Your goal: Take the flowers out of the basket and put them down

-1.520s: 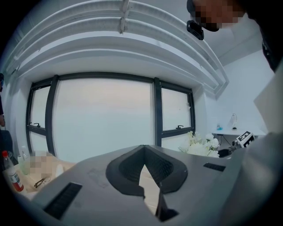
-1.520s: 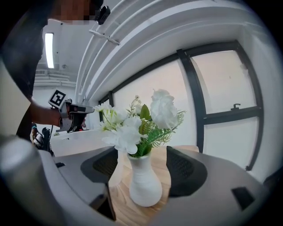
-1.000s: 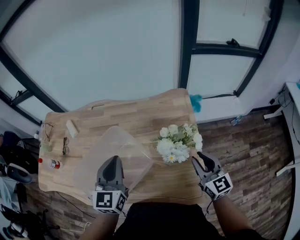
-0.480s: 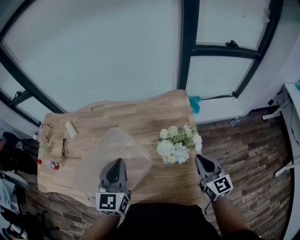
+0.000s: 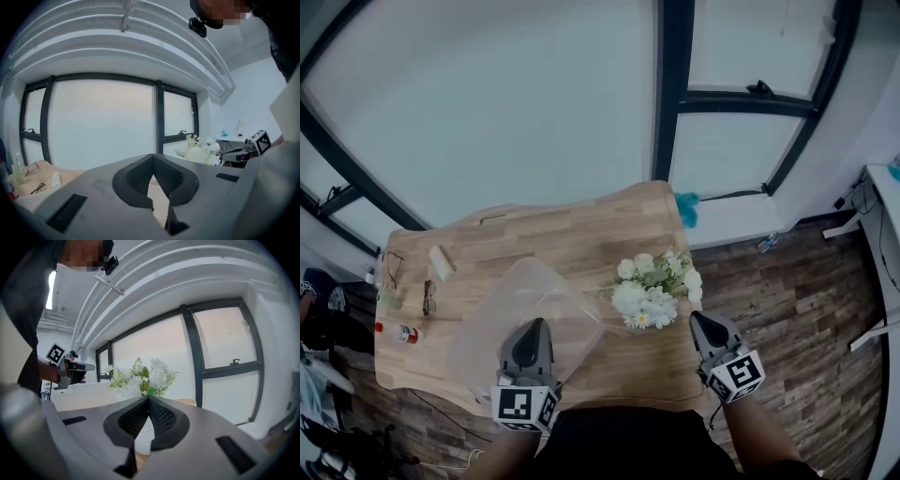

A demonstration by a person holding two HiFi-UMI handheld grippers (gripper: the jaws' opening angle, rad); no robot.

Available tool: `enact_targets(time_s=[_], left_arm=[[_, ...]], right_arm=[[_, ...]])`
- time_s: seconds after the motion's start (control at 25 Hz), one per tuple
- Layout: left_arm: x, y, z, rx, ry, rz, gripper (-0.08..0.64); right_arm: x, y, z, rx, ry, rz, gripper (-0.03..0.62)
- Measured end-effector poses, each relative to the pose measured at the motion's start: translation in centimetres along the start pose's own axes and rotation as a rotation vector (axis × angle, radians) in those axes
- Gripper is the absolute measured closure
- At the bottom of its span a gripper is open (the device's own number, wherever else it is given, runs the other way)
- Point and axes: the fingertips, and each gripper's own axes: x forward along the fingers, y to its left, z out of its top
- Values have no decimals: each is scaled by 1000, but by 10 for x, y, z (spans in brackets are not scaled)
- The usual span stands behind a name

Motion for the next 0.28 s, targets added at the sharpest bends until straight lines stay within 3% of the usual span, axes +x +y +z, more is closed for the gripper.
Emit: enact_targets(time_s=[0.28], left_arm=[[-2, -2, 1, -3, 0, 2, 555]], right_arm=[[-3, 2, 2, -5, -1, 1, 571]])
